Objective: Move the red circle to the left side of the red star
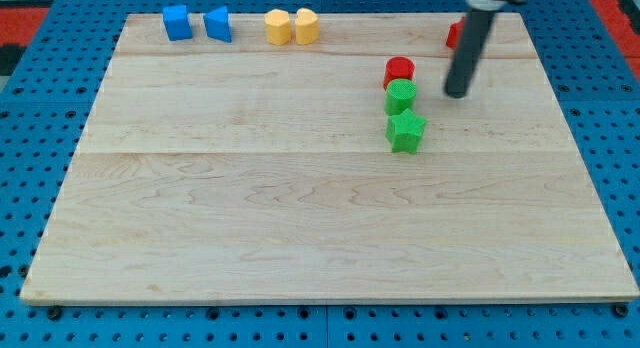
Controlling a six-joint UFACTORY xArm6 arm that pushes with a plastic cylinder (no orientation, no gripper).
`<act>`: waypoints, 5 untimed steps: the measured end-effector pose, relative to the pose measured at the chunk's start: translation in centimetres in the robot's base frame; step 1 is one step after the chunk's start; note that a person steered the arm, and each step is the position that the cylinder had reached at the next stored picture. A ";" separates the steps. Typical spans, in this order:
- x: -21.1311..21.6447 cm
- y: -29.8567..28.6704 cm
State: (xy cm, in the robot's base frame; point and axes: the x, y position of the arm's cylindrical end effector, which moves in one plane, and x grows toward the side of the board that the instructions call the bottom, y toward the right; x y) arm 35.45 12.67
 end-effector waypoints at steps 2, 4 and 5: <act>-2.0 -3.7; -7.5 1.4; -7.7 1.6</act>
